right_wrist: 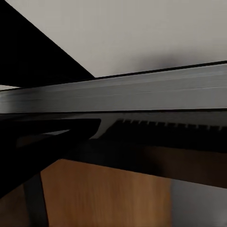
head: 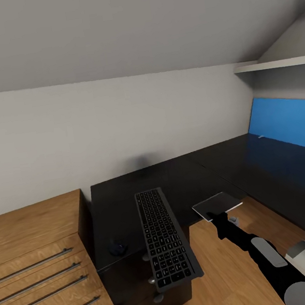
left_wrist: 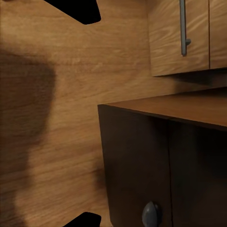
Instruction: In the bedroom, organize the workspace by keeping the computer under the desk, ensuring the monitor is on the desk, placing the keyboard on the desk next to the monitor, placing the mouse on the desk next to the keyboard, moving the folder from the swivel chair onto the desk next to the mouse, stacking the notebook on top of the folder with the pen on top of the notebook, and positioning the swivel chair next to the desk.
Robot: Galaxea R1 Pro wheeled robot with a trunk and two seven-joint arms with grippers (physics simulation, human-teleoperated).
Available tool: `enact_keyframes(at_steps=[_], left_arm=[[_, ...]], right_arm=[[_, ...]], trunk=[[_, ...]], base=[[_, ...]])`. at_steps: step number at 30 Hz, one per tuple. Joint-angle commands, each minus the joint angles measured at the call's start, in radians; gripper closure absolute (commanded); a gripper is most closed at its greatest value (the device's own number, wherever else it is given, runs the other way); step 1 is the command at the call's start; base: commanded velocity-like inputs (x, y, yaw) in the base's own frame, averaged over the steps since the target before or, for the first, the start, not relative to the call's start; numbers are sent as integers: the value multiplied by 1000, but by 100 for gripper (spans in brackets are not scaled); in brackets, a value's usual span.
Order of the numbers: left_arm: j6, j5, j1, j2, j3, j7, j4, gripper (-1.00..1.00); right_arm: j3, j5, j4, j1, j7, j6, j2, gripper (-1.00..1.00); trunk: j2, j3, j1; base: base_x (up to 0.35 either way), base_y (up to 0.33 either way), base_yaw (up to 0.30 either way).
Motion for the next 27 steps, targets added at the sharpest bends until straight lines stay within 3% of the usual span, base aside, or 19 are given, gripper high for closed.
enact_keyframes(at_steps=[1,7,13,27], left_arm=[[-3,6,0,2,-8,10,-1,-100],[-3,6,0,2,-8,9,-1,-100],[-5,5,0,2,-9,7,-1,-100],[-5,5,0,3,-8,7,-1,-100]], right_arm=[[-2,-5,1,-1,1,7,1,100],[2,-6,1,-1,-2,10,1,100],[33,-7,1,-1,-3,12,1,100],[38,-5,1,-1,-4,12,0,100]], trunk=[[0,-1,0],[0,-1,0],[0,-1,0],[0,-1,0]], base=[[0,0,0],[0,0,0],[35,0,0],[47,0,0]])
